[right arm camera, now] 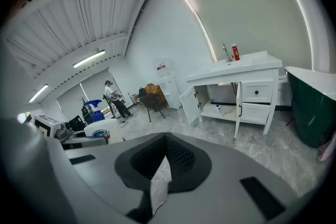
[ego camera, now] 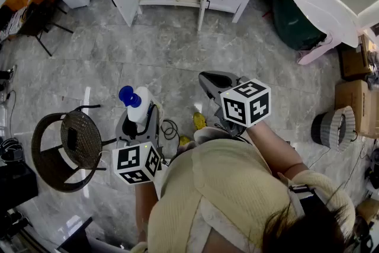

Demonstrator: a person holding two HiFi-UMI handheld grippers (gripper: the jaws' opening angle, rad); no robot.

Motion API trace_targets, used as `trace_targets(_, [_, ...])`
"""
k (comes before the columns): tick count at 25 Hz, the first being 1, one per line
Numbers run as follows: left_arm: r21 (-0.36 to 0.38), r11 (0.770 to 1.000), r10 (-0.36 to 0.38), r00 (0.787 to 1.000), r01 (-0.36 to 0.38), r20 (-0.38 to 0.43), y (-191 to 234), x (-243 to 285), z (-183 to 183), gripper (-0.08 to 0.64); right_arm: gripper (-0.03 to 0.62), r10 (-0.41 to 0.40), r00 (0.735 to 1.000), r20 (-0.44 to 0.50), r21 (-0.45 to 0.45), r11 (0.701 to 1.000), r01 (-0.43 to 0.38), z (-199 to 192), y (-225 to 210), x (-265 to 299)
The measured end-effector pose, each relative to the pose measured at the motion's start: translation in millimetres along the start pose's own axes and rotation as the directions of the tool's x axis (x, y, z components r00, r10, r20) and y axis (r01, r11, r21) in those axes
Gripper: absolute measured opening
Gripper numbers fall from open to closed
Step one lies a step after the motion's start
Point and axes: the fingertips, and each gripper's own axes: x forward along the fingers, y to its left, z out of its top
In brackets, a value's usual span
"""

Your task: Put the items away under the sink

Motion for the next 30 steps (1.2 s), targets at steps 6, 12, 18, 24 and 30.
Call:
trace_targets(6, [-0.007, 1.0, 0.01, 1.0, -0.01, -0.006, 8, 16, 4, 0.29, 0.026, 0.019, 1.0, -0.01, 0.016, 1.0, -0.019, 7, -5, 13])
trace_targets(12, [-0.014, 1.0, 0.017, 1.0, -0.018, -0.013, 4, 37, 13, 0.29, 0.026, 0.033, 0.999, -0.037, 0.007, 0.999, -0.032, 15, -22, 27])
trace_targets(18, [-0.018, 1.0, 0.023, 1.0, -0.023, -0.007, -9, 71, 31, 0.29, 0.026, 0.071, 0.996, -0.052, 0.0, 0.997, -0.071, 31, -44, 40])
trace_targets(24, [-0.03, 0.999, 0.027, 1.0, -0.028, -0.012, -20, 98, 43, 0.29, 0.026, 0.093, 0.993, -0.077, -0.022, 0.995, -0.095, 43, -66, 46])
trace_targets(30, [-0.027, 0.999, 0.031, 0.999, -0.031, -0.032, -18, 118, 48, 0.29, 0.026, 0.094, 0.993, -0.07, 0.01, 0.996, -0.094, 49, -81, 54])
